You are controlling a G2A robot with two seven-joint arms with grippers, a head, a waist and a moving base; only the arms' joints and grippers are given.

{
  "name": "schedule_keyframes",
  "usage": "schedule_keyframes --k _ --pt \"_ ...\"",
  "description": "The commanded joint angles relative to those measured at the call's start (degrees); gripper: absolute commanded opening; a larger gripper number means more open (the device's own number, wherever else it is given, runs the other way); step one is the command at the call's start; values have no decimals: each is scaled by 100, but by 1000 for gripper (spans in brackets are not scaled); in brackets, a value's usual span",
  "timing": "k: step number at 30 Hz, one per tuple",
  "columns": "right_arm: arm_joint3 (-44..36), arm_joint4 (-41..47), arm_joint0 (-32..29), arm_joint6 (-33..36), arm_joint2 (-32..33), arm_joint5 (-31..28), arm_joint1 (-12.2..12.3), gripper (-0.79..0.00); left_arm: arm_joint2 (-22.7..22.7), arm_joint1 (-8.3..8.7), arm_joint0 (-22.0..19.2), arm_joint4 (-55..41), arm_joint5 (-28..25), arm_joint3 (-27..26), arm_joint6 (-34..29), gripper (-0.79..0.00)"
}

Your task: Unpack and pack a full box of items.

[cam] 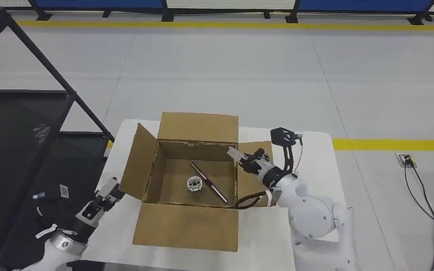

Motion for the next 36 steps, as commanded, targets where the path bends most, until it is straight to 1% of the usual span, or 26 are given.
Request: schedule_keyframes --k 1,4,7,12,14,17,19,21,22,28,32,36 --pt "-30 198 -140 -8 291 -58 41 0 104 1 -58 97 58 -11 -34 0" --pt "48 458 -268 -43 611 -71 94 0 263 2 -133 229 138 -30 -100 0" --pt "377 663 -210 -7 849 -52 146 0 474 1 -225 413 226 -39 -158 0" --pt "1013 700 100 89 992 -227 240 0 865 -3 -442 730 396 51 -242 0" --pt "1178 671 184 -1 1033 -242 272 0 1016 -6 -536 864 466 114 -246 0" --pt "1349 972 247 45 1058 -436 310 0 1226 -13 -676 1028 550 222 -243 0" --pt "1443 1060 292 180 1045 -563 343 0 1337 -20 -757 1079 613 311 -223 0" --pt "1518 1069 343 185 1054 -564 374 0 1443 -26 -835 1123 657 399 -223 0" --pt "1555 1217 366 231 1039 -621 383 0 1491 -28 -866 1154 679 442 -222 0" --pt "1629 1823 455 668 964 -1157 471 0 1686 -40 -961 1251 711 579 -196 0" --pt "1470 2270 479 852 712 -1457 501 0 1760 -45 -974 1274 716 622 -171 0" --pt "1315 2234 562 759 316 -1437 514 0 1819 -50 -997 1292 728 662 -138 0"
